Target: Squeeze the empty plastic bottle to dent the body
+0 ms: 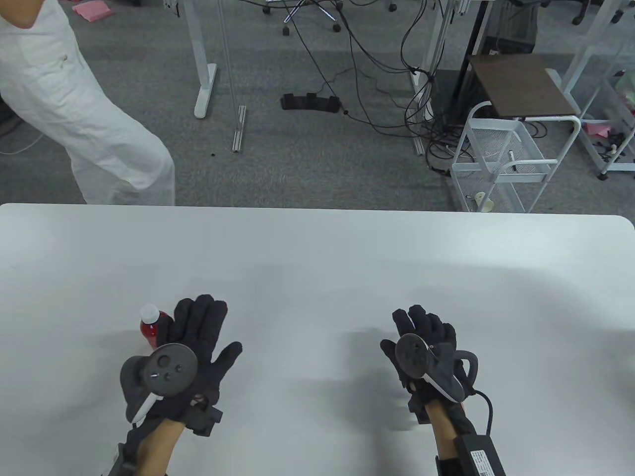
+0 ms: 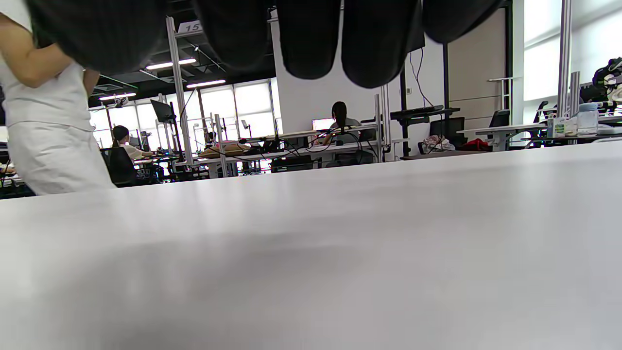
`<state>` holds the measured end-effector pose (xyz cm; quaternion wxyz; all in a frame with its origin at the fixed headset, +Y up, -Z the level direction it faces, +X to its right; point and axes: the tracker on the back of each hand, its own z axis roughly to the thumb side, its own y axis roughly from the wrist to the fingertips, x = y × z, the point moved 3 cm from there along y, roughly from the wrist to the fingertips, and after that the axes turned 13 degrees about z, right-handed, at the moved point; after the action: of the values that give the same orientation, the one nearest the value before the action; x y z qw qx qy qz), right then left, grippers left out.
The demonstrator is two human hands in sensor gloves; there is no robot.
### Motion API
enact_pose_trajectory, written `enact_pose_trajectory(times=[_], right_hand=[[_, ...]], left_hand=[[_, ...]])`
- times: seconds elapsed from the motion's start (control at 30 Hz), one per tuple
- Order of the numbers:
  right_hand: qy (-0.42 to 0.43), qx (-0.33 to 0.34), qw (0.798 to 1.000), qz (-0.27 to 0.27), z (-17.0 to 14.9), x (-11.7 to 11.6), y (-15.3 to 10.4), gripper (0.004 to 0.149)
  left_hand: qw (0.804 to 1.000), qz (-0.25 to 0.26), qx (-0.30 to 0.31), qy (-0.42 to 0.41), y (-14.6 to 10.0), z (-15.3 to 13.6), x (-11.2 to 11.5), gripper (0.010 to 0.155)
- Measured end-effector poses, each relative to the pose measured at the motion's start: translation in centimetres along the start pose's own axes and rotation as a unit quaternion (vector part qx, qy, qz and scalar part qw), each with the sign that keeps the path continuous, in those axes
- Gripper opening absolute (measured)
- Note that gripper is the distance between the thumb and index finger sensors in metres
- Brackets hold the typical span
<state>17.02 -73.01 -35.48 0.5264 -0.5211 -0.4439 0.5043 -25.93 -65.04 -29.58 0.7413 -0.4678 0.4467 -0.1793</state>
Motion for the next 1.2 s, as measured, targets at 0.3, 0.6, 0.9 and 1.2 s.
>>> enact_pose_trajectory(times=[0.3, 0.6, 0.9, 1.2], right_hand=[[-0.003, -0.004, 1.000, 0.006, 0.1, -0.1, -0.1, 0.071], [-0.002, -0.005, 1.000, 0.015, 0.1, -0.1, -0.2, 0.072], [0.000, -0.007, 1.000, 0.026, 0.0, -0.2, -0.1, 0.071], [0.004, -0.008, 0.999, 0.035, -0.1, -0.4, -0.1, 0.071]], left_hand=[[0.979, 0.091, -0.179, -0.039, 0.4, -8.7, -2.7, 0.097], [0.955, 0.017, -0.287, -0.074, -0.4, -14.7, 0.4, 0.113], [0.942, 0.009, -0.326, -0.080, -0.7, -16.7, 2.1, 0.106], [0.940, -0.010, -0.332, -0.078, -0.6, -17.3, 3.3, 0.094]])
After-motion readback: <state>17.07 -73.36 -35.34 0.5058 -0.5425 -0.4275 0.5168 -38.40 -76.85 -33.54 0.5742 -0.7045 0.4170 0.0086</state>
